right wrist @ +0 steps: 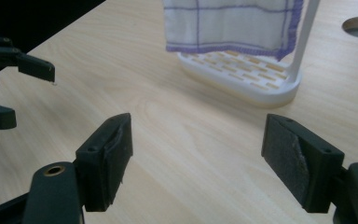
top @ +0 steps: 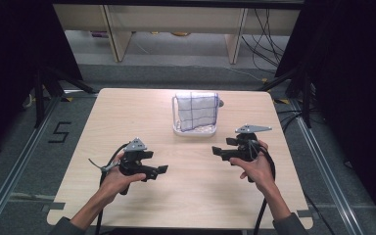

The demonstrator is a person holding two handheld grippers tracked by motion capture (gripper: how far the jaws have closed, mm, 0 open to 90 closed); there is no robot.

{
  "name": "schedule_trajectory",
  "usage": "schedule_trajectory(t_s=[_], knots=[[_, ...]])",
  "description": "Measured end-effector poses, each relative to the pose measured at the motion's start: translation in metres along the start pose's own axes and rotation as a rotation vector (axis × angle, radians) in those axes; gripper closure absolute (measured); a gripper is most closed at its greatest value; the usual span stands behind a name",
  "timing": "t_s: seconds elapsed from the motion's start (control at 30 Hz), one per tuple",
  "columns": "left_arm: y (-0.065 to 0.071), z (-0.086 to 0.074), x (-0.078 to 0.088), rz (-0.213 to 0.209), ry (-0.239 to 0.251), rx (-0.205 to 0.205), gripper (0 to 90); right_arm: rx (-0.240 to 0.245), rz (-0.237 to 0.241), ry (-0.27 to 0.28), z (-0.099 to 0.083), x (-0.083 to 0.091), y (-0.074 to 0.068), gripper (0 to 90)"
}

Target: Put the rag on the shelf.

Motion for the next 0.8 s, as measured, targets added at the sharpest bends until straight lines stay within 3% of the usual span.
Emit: schedule_trajectory(t_s=[0.1, 0.3, 0.43, 0.47, 0.5, 0.67, 0.73, 0.8], knots=[[0.002, -0.007, 0.003, 0.009, 0.007, -0.015, 15.0, -0.012, 0.018, -0.013, -0.009, -0.004, -0.011, 25.5], [0.004, -0.021, 0.009, 0.015, 0.003, -0.021, 15.2, 0.012, 0.032, -0.029, -0.020, -0.007, -0.020, 24.8], [0.007, -0.031, 0.013, 0.011, -0.002, -0.010, 15.1, 0.001, 0.043, -0.028, -0.026, -0.005, -0.028, 24.6], [0.007, -0.034, 0.014, 0.006, -0.010, -0.027, 15.1, 0.030, 0.041, -0.026, -0.027, -0.005, -0.028, 24.7], [0.008, -0.036, 0.015, 0.012, -0.011, -0.034, 15.1, 0.009, 0.046, -0.031, -0.030, -0.004, -0.031, 24.7], [0.012, -0.041, 0.019, 0.008, -0.009, -0.044, 15.1, 0.027, 0.049, -0.037, -0.038, -0.003, -0.031, 24.5], [0.014, -0.042, 0.021, 0.026, -0.005, -0.060, 15.1, 0.022, 0.050, -0.053, -0.045, -0.003, -0.030, 24.5], [0.016, -0.044, 0.022, 0.024, -0.006, -0.068, 15.1, -0.020, 0.056, -0.065, -0.052, -0.003, -0.033, 24.5]])
Point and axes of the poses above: each handheld gripper's, and its own axes: x roughly backward along the jaws, z roughly out of its top, y roughly to its right, the point moved 7 cm from there along -x, roughly forward along the jaws, and after that the axes turned 6 degrees about z, right-handed, at the moved point
